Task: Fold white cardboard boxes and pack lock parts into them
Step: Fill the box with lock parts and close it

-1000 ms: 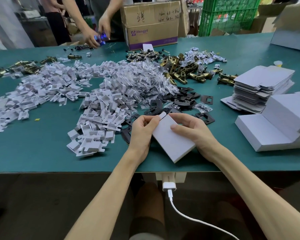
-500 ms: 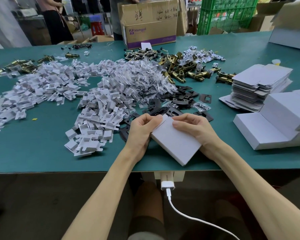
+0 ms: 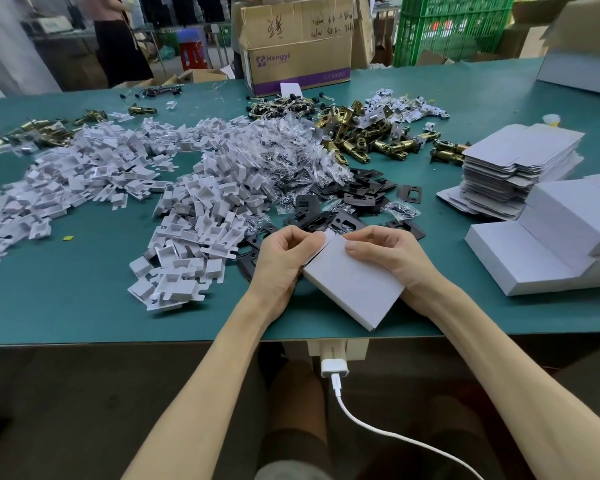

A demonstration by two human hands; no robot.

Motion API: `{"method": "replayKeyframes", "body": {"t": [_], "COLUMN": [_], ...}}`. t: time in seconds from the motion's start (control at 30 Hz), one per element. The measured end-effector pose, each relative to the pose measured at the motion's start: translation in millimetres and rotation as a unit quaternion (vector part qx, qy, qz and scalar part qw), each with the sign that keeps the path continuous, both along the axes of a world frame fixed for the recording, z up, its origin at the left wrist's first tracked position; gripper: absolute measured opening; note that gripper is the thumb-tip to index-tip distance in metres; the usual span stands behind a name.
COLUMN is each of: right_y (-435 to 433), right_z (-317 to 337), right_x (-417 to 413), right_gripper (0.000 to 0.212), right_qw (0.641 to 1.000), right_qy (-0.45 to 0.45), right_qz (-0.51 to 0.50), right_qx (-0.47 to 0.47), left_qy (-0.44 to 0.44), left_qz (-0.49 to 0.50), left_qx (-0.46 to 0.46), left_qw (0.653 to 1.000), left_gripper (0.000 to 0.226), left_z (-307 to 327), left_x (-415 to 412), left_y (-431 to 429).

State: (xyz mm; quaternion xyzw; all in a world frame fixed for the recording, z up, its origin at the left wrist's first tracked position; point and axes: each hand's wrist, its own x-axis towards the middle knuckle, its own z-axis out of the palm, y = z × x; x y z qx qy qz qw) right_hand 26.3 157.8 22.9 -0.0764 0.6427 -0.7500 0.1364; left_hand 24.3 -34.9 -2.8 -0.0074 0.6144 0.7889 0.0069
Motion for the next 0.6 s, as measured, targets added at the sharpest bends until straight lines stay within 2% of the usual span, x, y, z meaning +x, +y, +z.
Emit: {"method": "replayKeyframes", "body": {"t": [0.6], "right_y": [0.2], "right_z": [-2.0], "right_x": [-0.7], "right_gripper": [0.011], "right_qw": [1.0], "right_qy": [-0.002], "right_qz": [-0.002], "right_qx": [-0.004], "left_qy": [0.038], "left_qz": [-0.034], "left_qx": [0.027], "left_qw": [0.998], "left_gripper": [0.021], "left_z": [1.9], "left_x": [1.2], "left_y": [-0.8]}}
